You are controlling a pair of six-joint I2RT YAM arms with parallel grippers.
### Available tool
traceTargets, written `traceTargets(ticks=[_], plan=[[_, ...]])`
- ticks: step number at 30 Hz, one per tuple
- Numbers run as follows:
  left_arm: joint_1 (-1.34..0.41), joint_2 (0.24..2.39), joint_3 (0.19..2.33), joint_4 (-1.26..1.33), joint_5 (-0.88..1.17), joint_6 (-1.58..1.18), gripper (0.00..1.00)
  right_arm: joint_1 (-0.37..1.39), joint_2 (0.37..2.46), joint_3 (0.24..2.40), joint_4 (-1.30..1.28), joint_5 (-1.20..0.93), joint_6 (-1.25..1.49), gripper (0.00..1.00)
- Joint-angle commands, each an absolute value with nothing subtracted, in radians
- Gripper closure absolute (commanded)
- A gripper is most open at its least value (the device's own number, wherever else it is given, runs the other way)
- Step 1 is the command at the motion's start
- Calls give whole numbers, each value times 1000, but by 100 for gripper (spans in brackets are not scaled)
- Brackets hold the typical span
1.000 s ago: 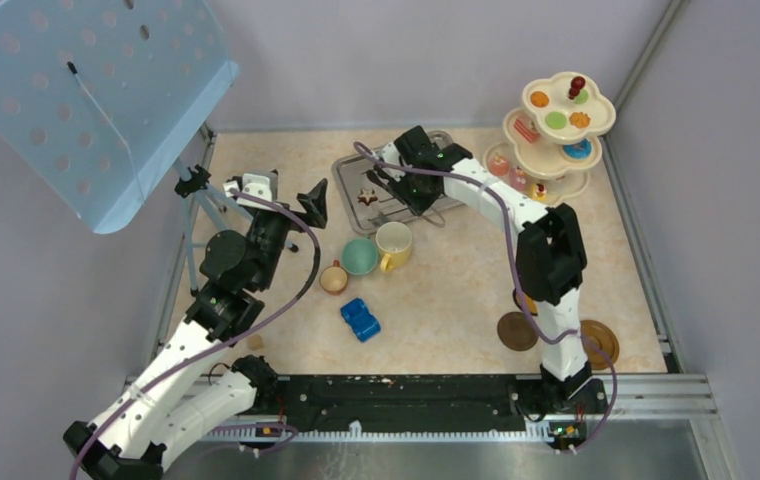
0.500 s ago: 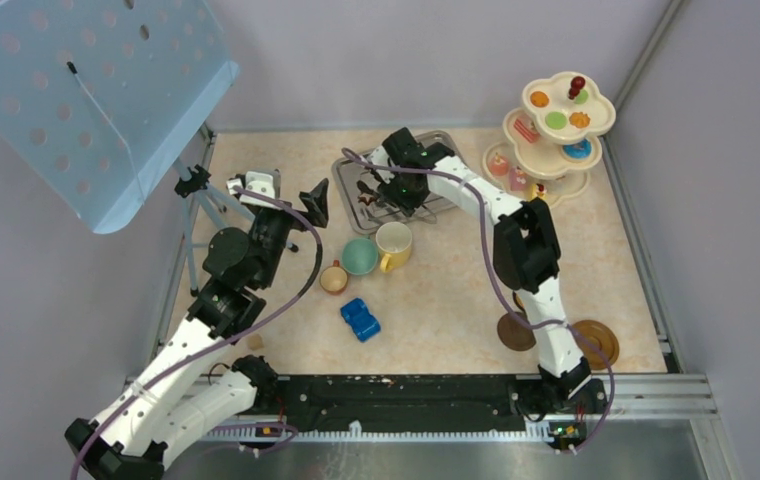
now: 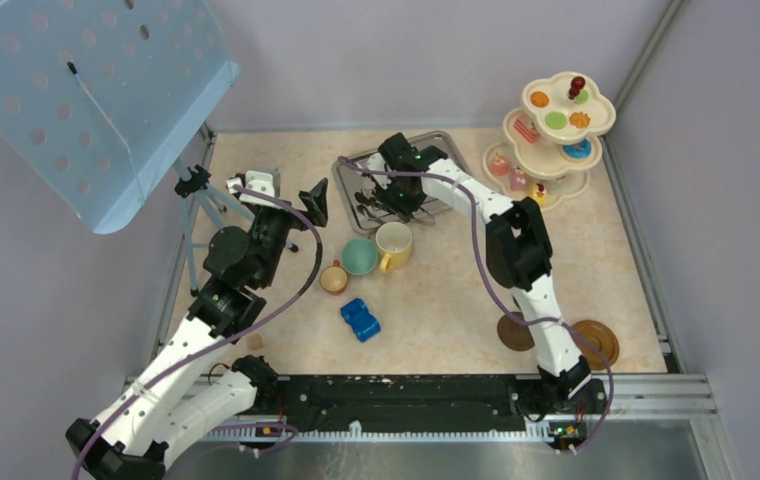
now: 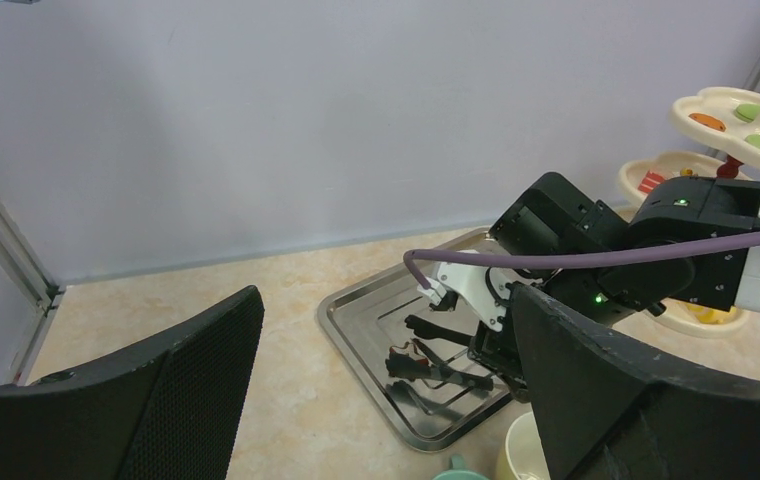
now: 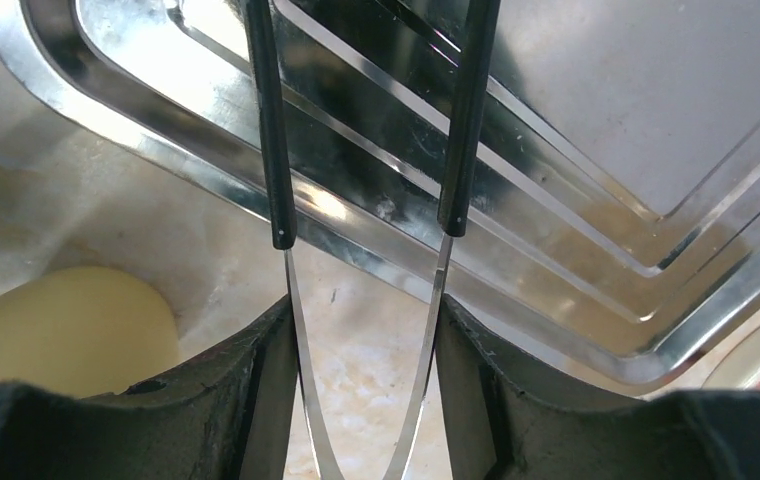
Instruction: Serve the afternoon tea
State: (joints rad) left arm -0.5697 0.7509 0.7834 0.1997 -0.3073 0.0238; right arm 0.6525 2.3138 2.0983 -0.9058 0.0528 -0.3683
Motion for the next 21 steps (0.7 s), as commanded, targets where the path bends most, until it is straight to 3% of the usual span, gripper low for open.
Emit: traceTargets(ticks=[1,9,21], plan=[[-565,750,803,218,-302,9,1,666,2343,2150,-906,66,-392,51],[-563,752,801,218,-300,7,1,670,2381,2177,-909,81,-392,52],[-562,752,800,218,-300,8,1,673,2390,2181,-906,113,-380,69]])
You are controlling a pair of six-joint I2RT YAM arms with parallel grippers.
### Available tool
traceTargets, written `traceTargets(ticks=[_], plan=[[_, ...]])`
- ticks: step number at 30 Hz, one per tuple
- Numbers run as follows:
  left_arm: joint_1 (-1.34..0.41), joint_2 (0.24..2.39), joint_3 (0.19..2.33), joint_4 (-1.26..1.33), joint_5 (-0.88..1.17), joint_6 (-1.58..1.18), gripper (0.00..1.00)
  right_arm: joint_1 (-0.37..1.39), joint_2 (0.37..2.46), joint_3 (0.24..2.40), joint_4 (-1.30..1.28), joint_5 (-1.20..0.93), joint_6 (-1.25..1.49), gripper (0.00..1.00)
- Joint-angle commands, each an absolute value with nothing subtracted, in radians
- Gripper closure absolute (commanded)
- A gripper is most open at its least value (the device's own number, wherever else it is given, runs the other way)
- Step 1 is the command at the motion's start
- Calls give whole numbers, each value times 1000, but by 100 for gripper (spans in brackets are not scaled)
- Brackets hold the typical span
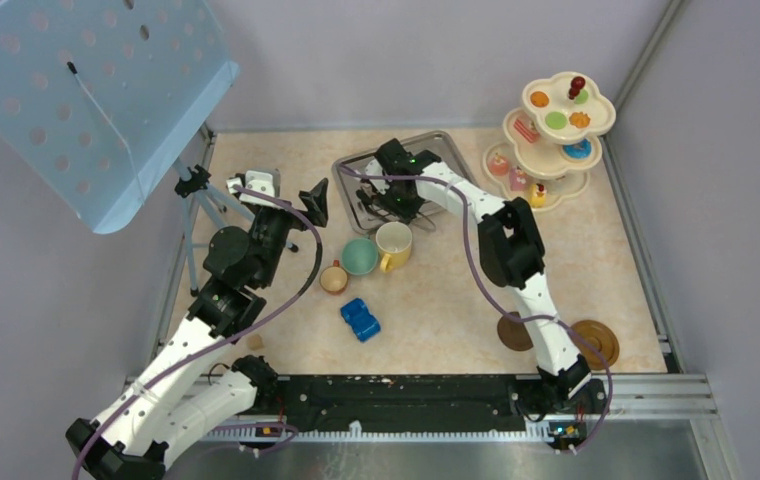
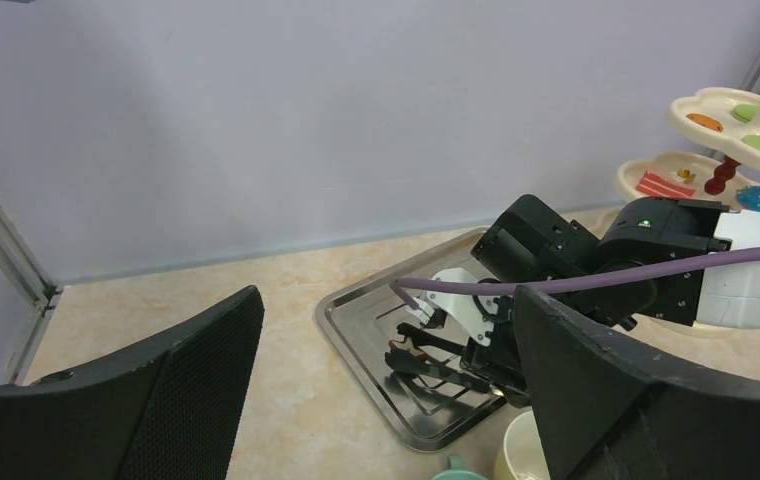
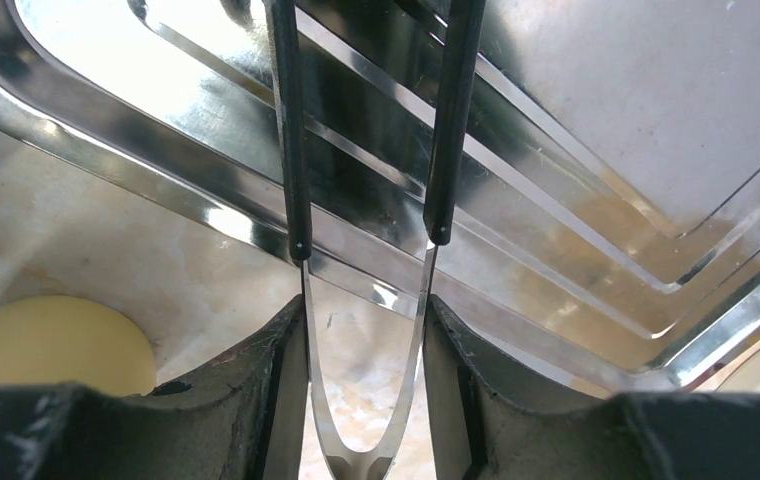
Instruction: Serve the afternoon tea
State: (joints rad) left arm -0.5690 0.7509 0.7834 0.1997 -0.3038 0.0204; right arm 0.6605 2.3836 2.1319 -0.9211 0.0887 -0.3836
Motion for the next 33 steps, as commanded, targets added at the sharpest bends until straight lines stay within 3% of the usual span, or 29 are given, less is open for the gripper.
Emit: traceTargets(ticks=[1,7,16,25,33], plan=[[-562,752,799,218,-299,8,1,673,2388,2181,-906,115,-376,71],[-561,755,801,216,-295,6,1,673,2318,2107,-844,115,-355,86],[-560,762,805,214,-287,5,1,638,2128,1922,-717,57,-281,100],[-560,759,807,213,-277,5,1,560,1872,1803,-745,93,-136,100],[-563,760,803,212,-253,-33,1,421,1489,1696,-938,326,43,100]])
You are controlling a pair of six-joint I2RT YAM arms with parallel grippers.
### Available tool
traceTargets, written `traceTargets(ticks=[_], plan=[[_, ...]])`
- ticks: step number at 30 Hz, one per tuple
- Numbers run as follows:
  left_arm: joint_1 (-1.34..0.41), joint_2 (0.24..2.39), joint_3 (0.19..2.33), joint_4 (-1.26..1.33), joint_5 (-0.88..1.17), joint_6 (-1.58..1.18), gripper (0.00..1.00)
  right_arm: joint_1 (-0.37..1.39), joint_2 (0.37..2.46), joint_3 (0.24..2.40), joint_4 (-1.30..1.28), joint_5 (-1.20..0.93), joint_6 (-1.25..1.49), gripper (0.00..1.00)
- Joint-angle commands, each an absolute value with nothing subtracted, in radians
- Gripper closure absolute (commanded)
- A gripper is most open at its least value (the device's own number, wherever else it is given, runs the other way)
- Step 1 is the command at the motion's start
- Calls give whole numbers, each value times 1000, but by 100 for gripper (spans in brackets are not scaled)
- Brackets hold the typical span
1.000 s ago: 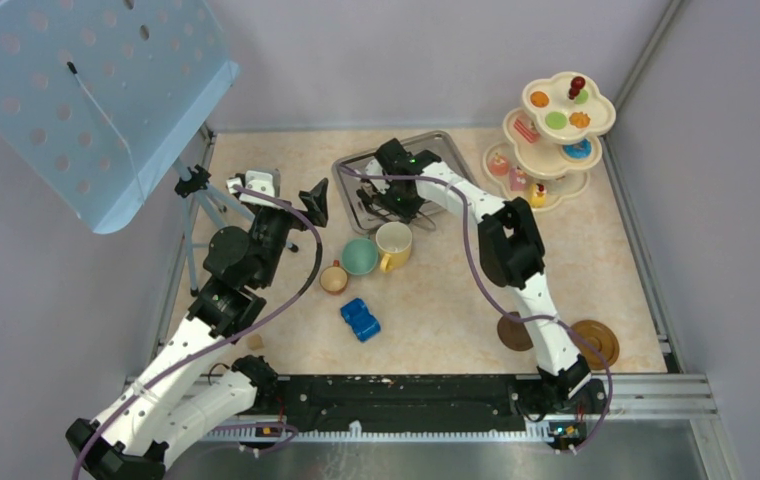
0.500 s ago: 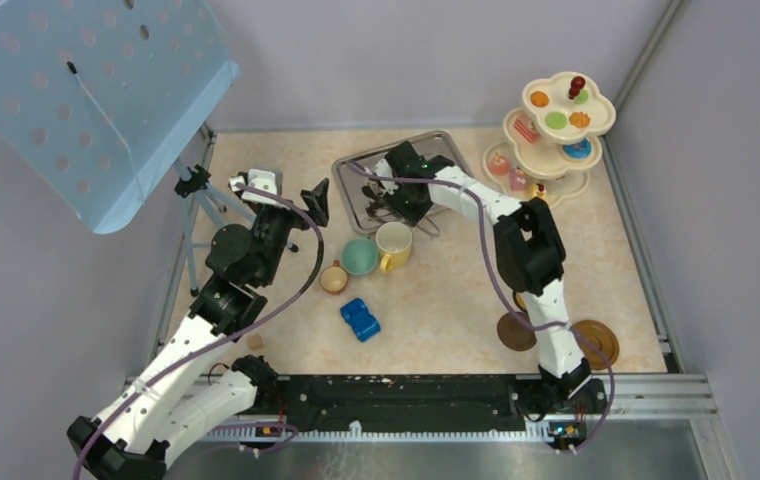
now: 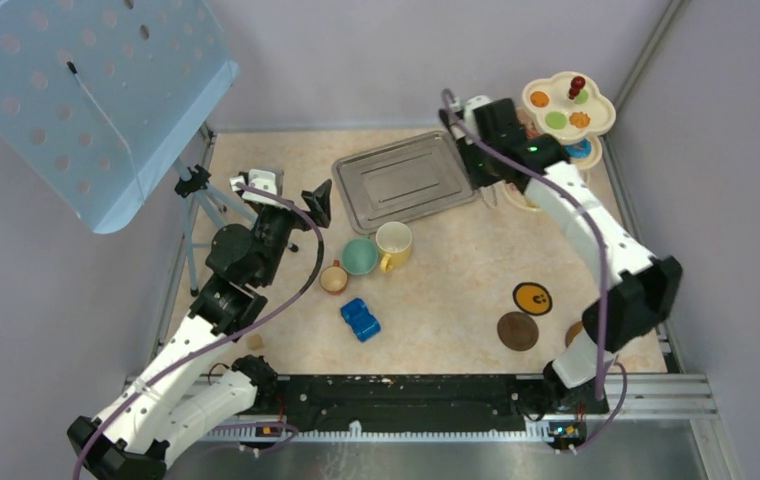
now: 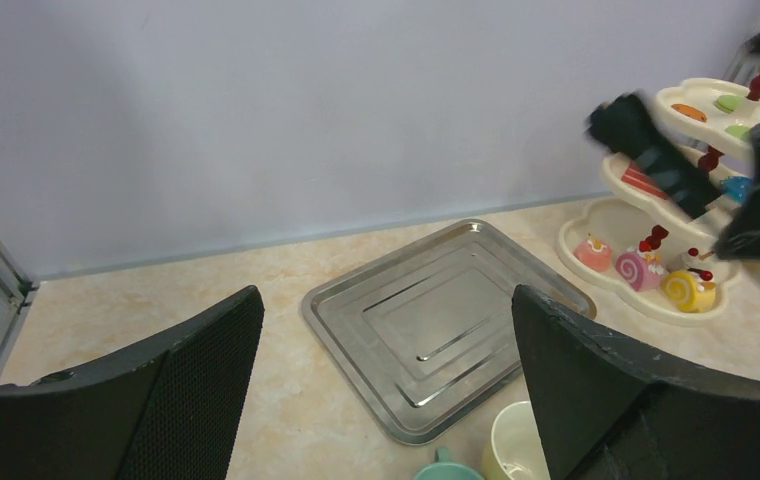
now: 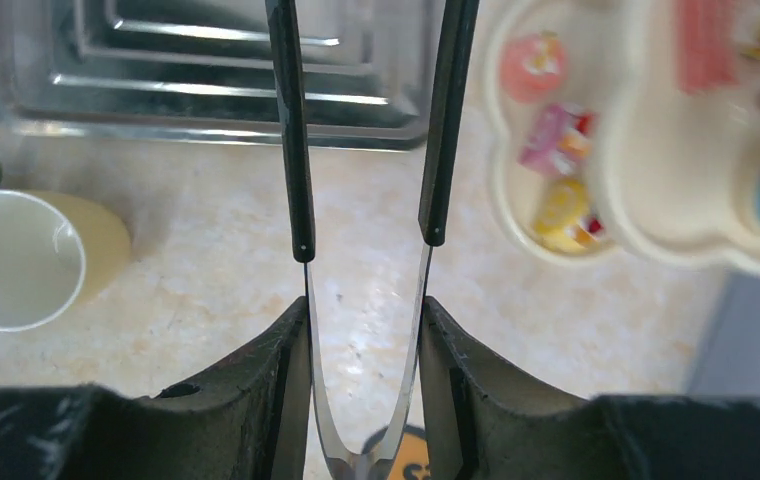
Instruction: Serve the afternoon tea
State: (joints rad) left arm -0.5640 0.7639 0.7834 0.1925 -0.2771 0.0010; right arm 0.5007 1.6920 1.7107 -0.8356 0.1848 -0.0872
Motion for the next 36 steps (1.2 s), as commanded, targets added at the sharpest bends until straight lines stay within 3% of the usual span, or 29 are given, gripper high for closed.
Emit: traceTargets(ticks=[1,9,17,26,36], plan=[[-565,760,804,213,-255,-34,1,388,1442,1694,-964,337,60,100],[-599,777,797,218,-272,-25,1,157,1353,1716,-1127,433,109,100],[-623,784,795,222,-270,-25,1,-77,1453,1816,-1130,220,90,100],[-625,784,797,219,-282,-14,1,-128,1631,1984,-1159,120,80,100],[-625,790,800,219,-283,-9,1,-138,1760,2166,-1255,101,103,87]])
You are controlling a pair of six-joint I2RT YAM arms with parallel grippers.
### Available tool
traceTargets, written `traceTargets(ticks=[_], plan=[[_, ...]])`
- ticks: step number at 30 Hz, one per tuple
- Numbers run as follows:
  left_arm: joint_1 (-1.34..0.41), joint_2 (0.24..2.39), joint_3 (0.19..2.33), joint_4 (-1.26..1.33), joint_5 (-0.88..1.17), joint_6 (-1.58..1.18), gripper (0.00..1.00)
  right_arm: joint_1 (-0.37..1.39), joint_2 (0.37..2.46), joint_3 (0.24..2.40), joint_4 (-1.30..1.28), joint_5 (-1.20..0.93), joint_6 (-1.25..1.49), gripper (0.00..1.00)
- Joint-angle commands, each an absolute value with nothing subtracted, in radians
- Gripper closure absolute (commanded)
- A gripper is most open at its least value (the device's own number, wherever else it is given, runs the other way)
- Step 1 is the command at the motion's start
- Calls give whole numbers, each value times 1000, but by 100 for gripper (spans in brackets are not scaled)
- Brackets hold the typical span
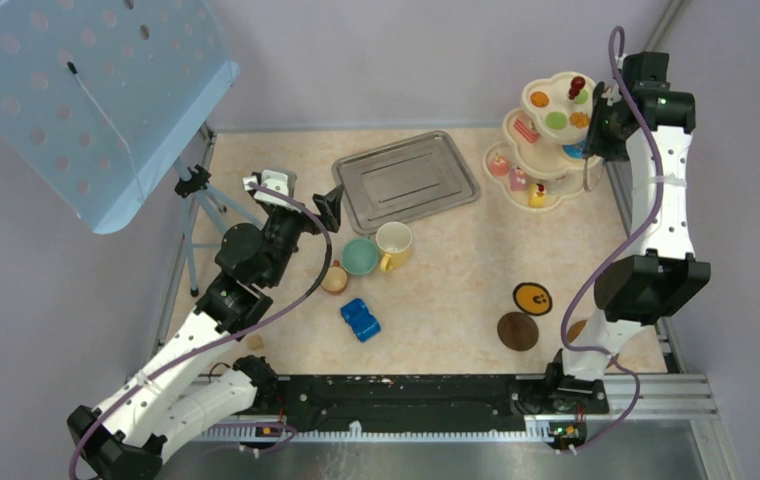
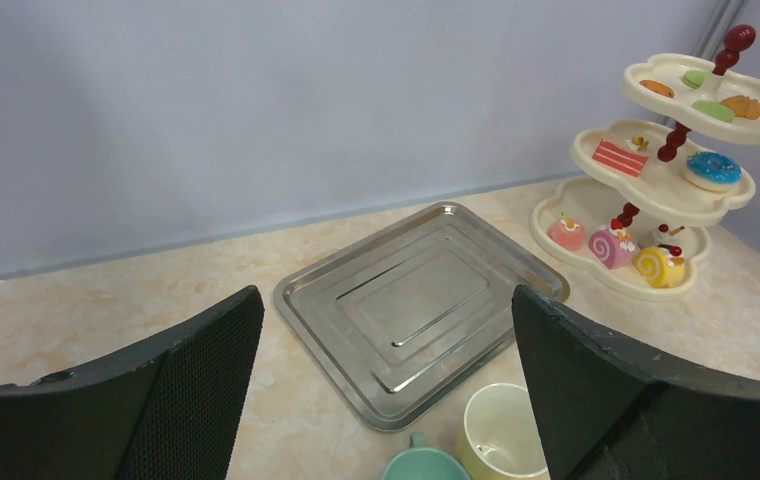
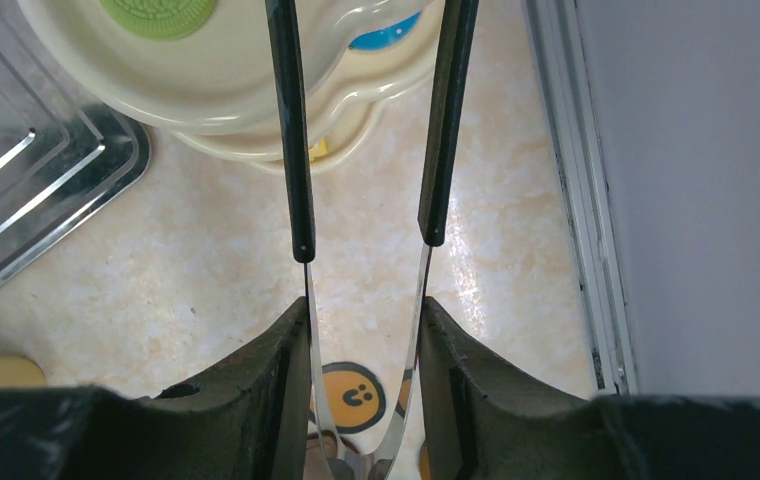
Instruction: Serve the afternoon tea
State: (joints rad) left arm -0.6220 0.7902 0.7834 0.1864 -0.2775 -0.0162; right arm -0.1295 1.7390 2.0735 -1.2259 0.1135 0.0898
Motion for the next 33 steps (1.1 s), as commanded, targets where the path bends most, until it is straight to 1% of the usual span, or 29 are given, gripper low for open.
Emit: traceTargets(ticks=[1,2,9,15,17,25,28,33], plan=[[-625,790,799,219,-284,-9,1,-138,1766,2172,-1258,100,103,86],[-625,789,799,219,-285,-8,1,-138,1771,2175,-1260,97,105,83],[-624,795,801,217,-280,-9,1,-138,1809,2190,-1267,97,109,81],[-625,799,801,216,-286,-8,1,-138,1844,2204,-1262,87,99,73],[-625,801,802,215,-286,-8,1,-138,1856,2210,-1260,84,97,70],[-625,801,803,213,-288,-8,1,-138,1868,2229,-1245,88,89,64],[-624,802,805,213,-282,-8,1,-138,1872,2232,-1235,88,88,59],[-625,804,803,213,-290,-8,1,-138,1882,2242,-1238,71,83,57]])
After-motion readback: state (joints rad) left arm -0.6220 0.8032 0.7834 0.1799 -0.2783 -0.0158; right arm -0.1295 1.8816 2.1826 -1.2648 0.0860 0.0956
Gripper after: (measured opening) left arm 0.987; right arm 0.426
